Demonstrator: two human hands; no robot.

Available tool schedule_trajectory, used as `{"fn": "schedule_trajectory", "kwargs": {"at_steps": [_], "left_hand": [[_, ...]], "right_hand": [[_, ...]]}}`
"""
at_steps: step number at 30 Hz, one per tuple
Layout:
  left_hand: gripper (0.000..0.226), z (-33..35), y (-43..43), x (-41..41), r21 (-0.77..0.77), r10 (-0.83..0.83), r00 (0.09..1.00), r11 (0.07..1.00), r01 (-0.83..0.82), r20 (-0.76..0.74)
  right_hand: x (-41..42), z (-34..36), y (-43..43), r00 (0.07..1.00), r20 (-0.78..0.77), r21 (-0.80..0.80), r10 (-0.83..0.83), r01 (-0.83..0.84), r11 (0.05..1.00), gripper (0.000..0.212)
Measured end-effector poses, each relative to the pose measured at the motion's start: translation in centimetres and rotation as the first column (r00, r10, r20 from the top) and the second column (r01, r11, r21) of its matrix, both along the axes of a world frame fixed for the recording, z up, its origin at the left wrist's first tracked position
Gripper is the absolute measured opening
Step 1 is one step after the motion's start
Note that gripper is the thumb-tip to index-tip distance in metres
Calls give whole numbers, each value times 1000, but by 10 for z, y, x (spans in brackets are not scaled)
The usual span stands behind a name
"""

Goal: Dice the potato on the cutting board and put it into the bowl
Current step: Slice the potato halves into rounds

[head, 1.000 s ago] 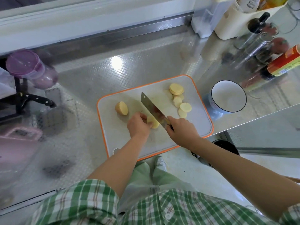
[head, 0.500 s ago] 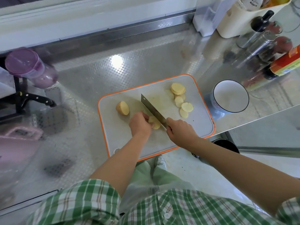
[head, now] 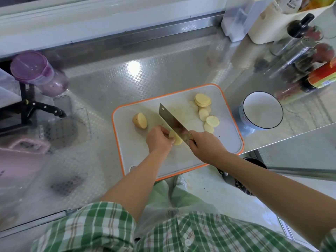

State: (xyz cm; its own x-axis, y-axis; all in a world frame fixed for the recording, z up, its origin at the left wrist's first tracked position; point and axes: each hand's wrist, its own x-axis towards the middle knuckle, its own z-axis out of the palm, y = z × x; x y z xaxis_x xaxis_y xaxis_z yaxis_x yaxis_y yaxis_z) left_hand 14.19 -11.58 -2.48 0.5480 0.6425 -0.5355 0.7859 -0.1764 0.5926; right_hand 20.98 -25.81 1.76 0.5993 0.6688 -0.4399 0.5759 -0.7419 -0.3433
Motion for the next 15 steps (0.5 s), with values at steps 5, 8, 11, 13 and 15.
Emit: {"fn": "schedule_trajectory", "kwargs": {"at_steps": [5, 8, 11, 13, 15], "left_hand": [[25, 2, 0, 0, 9, -16, 1000, 1000, 17, -25], [24, 4, 0, 1, 8, -14, 1000, 1000, 14, -27], [24, 5, -1, 1, -6, -14, 1000, 1000, 14, -20], [24, 6, -1, 1, -15, -9, 1000, 1000, 9, -13], [24, 5, -1, 1, -27, 0, 1000, 1000, 0, -11]], "right_hand": [[-5, -1, 2, 1000, 24, -28, 7, -6, 1000, 14], [-9, -7, 6, 999, 39, -42, 10, -8, 999, 12], [-12, -13, 10, 999, 45, -38, 3, -1, 999, 11], [-12, -14, 10, 999, 43, -26, -16, 17, 1000, 12], [-11, -14, 7, 998, 26, 11, -58, 58, 998, 12]]}}
